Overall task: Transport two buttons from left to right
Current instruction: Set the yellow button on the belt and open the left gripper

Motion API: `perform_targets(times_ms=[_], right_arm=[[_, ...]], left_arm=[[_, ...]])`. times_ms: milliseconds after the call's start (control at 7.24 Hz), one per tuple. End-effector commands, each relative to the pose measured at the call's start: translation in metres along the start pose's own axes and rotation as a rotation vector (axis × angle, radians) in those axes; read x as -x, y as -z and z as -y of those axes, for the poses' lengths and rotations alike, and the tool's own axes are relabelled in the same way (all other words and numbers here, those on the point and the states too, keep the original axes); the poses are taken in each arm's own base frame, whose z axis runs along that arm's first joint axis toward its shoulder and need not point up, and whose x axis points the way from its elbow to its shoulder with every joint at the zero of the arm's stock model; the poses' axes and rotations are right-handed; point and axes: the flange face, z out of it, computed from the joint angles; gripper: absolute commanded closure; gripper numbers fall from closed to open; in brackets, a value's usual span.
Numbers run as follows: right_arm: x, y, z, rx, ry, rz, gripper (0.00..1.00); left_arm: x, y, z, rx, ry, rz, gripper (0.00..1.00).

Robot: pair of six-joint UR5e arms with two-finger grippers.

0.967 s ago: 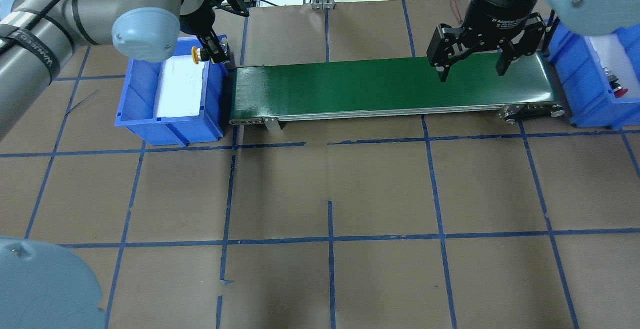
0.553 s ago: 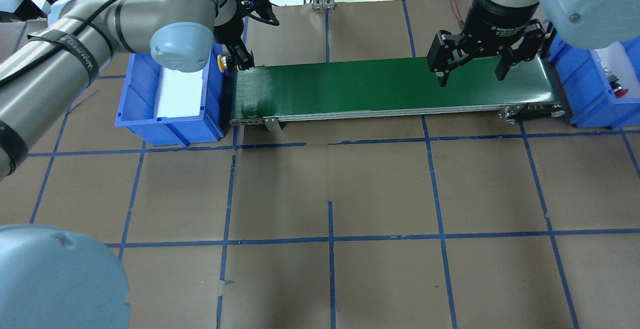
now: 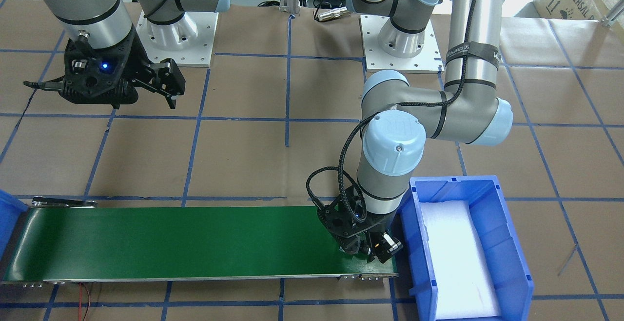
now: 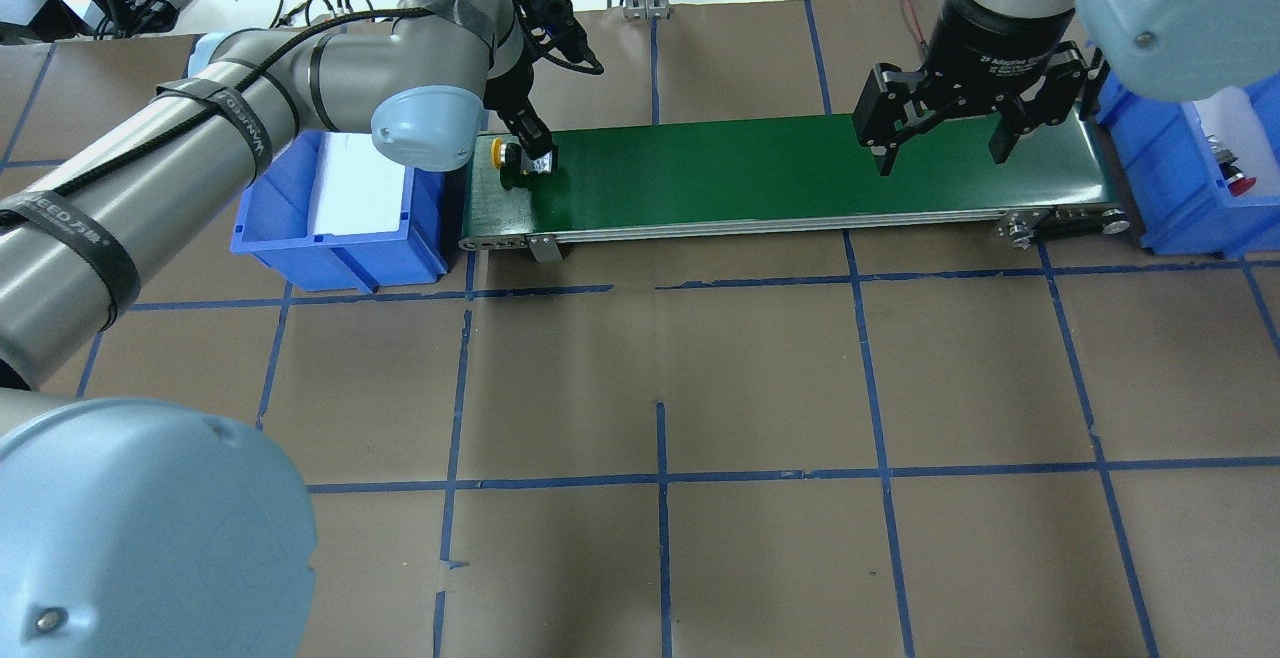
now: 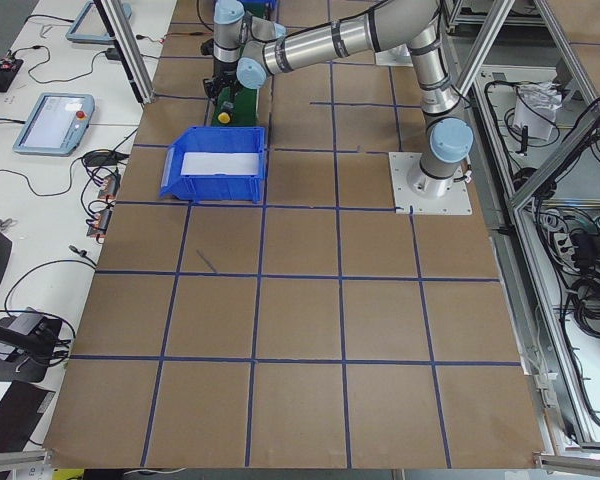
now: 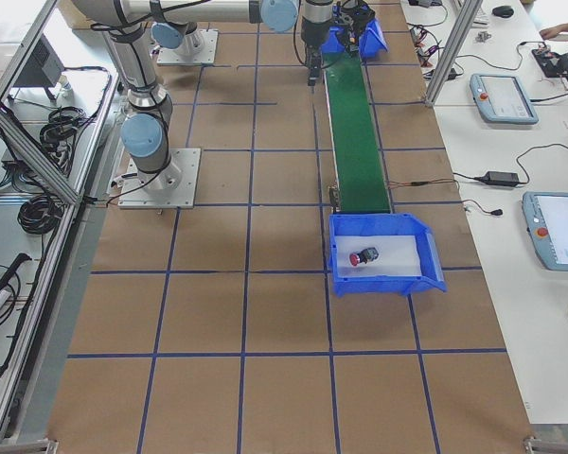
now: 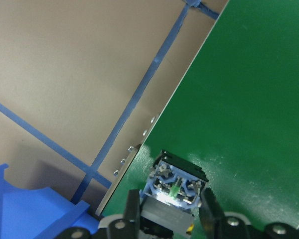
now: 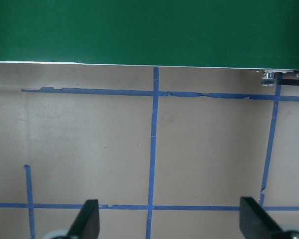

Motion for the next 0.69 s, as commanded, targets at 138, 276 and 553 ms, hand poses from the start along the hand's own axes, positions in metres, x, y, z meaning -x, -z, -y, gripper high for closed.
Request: perform_targets(times_ms=[138,276,553], right_arm=[[0.0,0.0,0.0,-0.001,0.002,0.0,0.0],[0.0,0.0,0.0,-0.002,0.007,0.0,0.0],[0.0,-0.001,0.001,0.001,0.007,0.0,0.0]], left_arm=[[0.022,0.032,-0.015,0.006,0.045,0.028,0.0],[0.036,0.046,-0.028,0.019,0.079,0.013,0.0],[0.061,0.079,-0.053,0.011,0.17,0.021,0.0]])
